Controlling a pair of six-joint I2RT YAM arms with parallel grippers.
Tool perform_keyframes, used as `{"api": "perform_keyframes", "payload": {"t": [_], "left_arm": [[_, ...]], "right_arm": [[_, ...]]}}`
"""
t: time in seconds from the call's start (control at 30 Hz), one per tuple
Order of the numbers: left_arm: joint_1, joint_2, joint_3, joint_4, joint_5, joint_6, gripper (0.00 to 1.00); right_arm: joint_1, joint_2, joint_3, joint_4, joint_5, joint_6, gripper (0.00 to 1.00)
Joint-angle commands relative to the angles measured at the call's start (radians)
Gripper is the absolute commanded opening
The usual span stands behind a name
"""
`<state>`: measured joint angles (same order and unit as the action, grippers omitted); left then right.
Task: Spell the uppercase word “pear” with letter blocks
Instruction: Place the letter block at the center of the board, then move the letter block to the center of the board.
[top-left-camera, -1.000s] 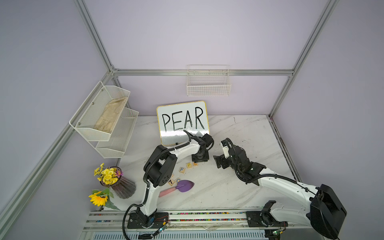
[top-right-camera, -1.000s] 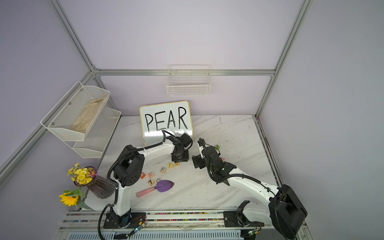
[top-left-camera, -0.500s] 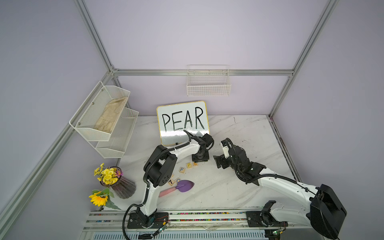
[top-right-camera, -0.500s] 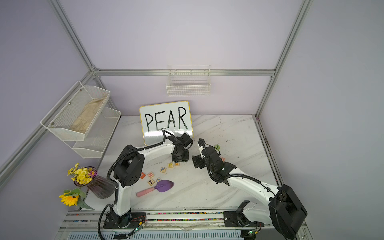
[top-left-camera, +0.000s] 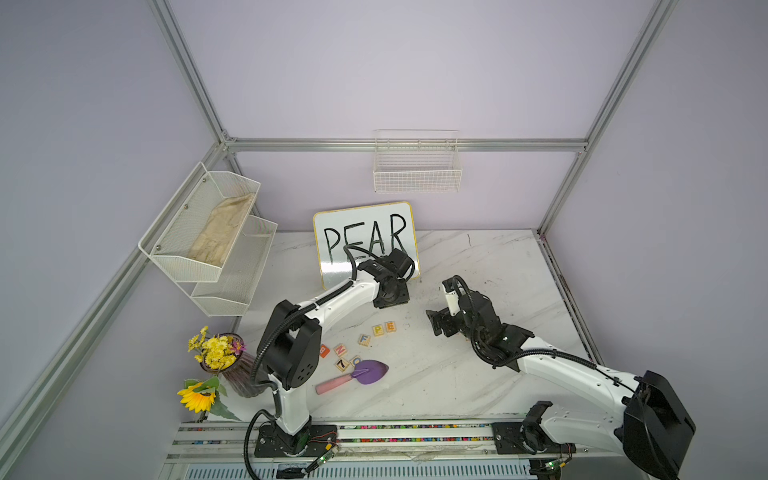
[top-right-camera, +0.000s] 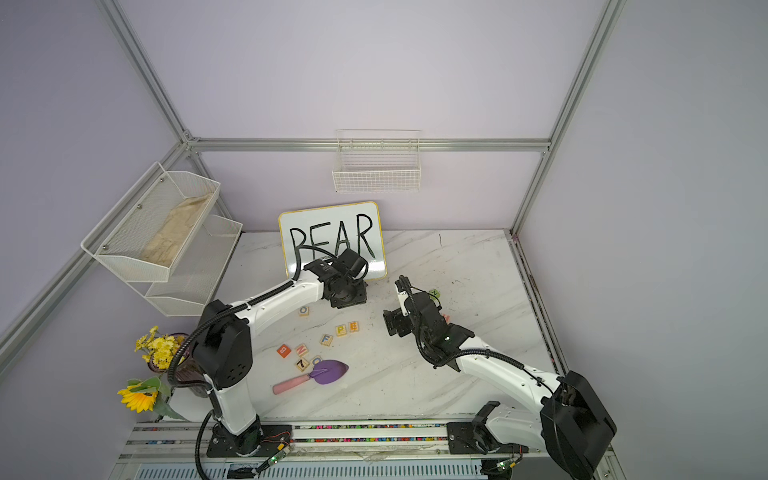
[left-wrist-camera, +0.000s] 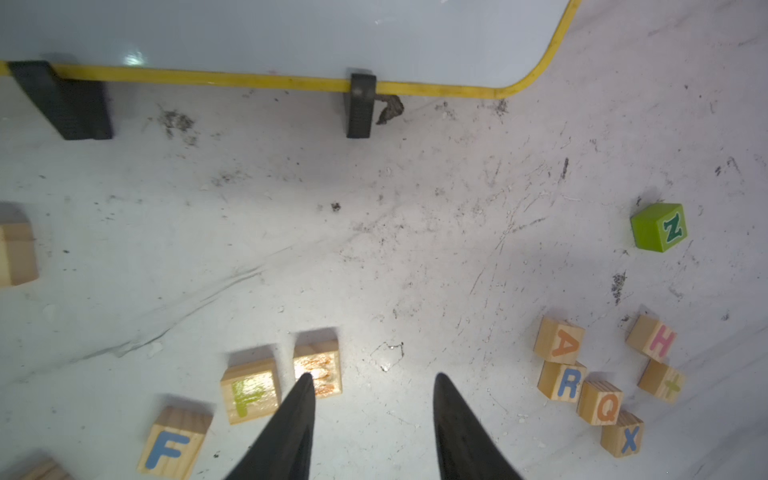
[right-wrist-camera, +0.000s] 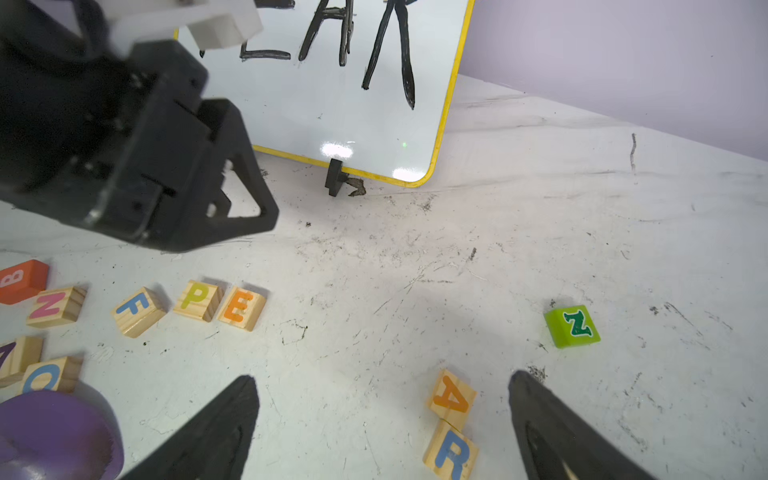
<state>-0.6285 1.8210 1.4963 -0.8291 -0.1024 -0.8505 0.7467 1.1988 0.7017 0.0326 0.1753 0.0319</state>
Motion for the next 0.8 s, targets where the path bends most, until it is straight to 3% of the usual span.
{"api": "perform_keyframes", "payload": {"t": [0.0, 0.13, 0.33, 0.47, 0.77], "left_arm": [[0.004, -0.055, -0.104, -0.028, -0.003, -0.018, 0.46], [-0.003, -0.137, -0.218, -0.039, 0.018, -0.018, 0.47], [0.005, -0.28, -0.328, -0.172, -0.152, 0.005, 0.52], [0.01, -0.269, -0.352, -0.212, -0.195, 0.014, 0.53], [0.01, -0.19, -0.395, -0.113, -0.121, 0.05, 0.59]], "right_arm": [[-0.001, 0.006, 0.034, 0.02, -0.014, -0.012, 0.96], [-0.001, 0.019, 0.045, 0.016, -0.023, -0.011, 0.96], [-0.001, 0.037, 0.053, 0.021, -0.028, -0.017, 0.96], [-0.001, 0.051, 0.061, 0.029, -0.032, -0.024, 0.96], [-0.001, 0.052, 0.061, 0.027, -0.032, -0.01, 0.96]]}}
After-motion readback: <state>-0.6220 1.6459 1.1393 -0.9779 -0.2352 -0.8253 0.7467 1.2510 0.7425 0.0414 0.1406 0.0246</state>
